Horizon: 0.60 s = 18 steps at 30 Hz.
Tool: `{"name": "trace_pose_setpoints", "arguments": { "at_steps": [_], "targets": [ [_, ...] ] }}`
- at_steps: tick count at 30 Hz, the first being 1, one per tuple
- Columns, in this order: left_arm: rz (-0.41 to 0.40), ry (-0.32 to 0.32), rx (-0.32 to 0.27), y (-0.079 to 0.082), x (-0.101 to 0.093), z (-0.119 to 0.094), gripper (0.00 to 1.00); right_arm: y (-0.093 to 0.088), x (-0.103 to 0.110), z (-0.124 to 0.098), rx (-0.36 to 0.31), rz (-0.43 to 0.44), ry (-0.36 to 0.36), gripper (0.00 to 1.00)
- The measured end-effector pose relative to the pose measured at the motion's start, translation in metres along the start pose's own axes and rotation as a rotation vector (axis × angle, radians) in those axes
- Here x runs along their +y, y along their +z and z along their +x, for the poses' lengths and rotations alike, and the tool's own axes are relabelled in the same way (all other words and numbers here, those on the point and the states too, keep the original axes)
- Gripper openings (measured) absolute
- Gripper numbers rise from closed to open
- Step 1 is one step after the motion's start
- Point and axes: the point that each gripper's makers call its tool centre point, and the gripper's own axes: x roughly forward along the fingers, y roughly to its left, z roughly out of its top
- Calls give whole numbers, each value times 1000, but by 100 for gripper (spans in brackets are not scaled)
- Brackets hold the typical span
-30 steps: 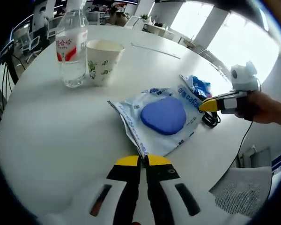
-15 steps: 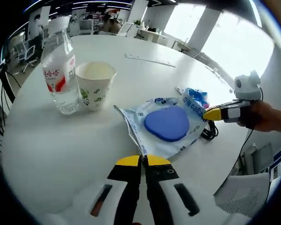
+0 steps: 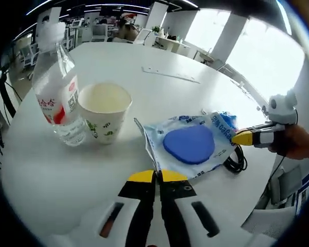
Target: Arrange the tabletop items into an orderly group along one side of the table until the central work area is clear of visible clutter.
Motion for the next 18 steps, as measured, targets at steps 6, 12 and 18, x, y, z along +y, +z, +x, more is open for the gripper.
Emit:
{"name": "trace_pose_setpoints", "arguments": {
  "at_steps": [6, 12, 18],
  "targets": [
    [-81, 19, -25, 8, 5, 13, 0, 4, -1, 10, 2, 3, 3, 0],
    [-113, 29, -55, 21, 5, 25, 0, 7, -8, 19, 8, 16, -6, 0],
    [-143, 44, -66, 25, 14, 30, 0, 11, -16, 26, 13, 33, -10, 0]
  ]
}}
